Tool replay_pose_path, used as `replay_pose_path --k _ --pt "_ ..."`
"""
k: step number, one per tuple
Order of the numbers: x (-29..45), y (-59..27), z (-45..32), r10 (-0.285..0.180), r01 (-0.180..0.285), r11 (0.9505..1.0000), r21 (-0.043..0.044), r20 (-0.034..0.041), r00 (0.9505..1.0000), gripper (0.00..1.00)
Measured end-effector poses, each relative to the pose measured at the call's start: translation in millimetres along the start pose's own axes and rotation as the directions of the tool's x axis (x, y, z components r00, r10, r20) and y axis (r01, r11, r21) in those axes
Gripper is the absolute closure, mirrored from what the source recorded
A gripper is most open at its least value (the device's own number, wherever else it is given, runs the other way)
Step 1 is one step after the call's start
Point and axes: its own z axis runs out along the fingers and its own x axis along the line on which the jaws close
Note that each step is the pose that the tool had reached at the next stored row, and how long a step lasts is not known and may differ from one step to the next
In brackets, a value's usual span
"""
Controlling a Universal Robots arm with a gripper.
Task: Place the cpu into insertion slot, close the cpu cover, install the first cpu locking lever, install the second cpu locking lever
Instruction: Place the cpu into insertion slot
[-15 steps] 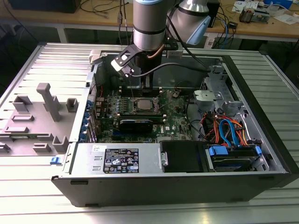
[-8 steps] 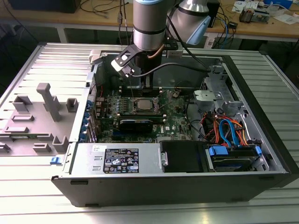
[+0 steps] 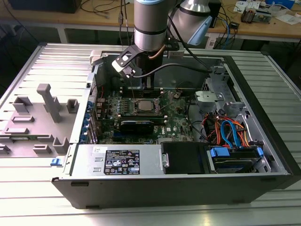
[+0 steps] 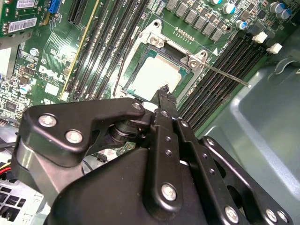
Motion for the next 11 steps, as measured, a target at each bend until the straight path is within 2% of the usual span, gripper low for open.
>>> replay_pose_path --k 6,11 --pt "0.1 0.0 -3.1 0.0 0.0 1.0 0.0 0.0 1.0 0.89" --pt "0.2 0.1 -9.2 0.0 0.0 1.0 0.0004 -0.0002 1.0 0.89"
